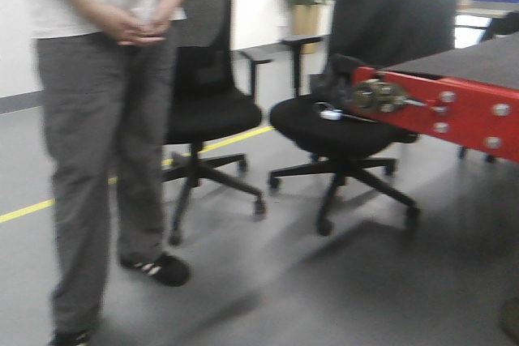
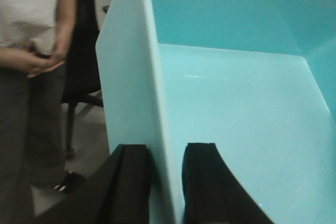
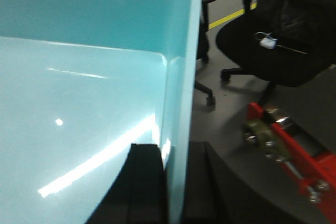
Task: Fetch blue bin and place on conveyor start
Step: 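Carry the bin with both grippers while driving to the conveyor, then lower the bin onto the near end of the grey belt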
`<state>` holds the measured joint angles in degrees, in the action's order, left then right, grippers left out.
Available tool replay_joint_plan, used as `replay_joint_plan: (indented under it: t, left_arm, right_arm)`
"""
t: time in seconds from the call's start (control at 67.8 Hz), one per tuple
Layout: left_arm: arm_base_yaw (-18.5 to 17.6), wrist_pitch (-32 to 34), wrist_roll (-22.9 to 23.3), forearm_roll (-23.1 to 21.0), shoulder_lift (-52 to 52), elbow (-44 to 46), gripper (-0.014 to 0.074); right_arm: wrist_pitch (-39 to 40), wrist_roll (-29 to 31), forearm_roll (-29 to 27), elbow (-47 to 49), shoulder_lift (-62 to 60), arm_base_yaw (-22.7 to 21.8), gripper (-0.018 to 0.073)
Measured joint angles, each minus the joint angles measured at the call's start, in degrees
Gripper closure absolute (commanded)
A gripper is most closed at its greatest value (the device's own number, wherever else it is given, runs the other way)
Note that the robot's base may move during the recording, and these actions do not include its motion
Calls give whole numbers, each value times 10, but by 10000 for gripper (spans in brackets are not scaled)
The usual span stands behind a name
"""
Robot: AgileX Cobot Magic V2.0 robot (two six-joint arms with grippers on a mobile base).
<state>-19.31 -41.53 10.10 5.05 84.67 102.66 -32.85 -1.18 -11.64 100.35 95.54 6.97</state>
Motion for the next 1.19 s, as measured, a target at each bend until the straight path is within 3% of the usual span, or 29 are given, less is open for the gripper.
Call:
replay_joint_plan:
  t: [1.195]
  left_arm:
    - [0,8,9,-22,0,0,708]
  right_arm:
    - [29,1,15,0,8,-2,711]
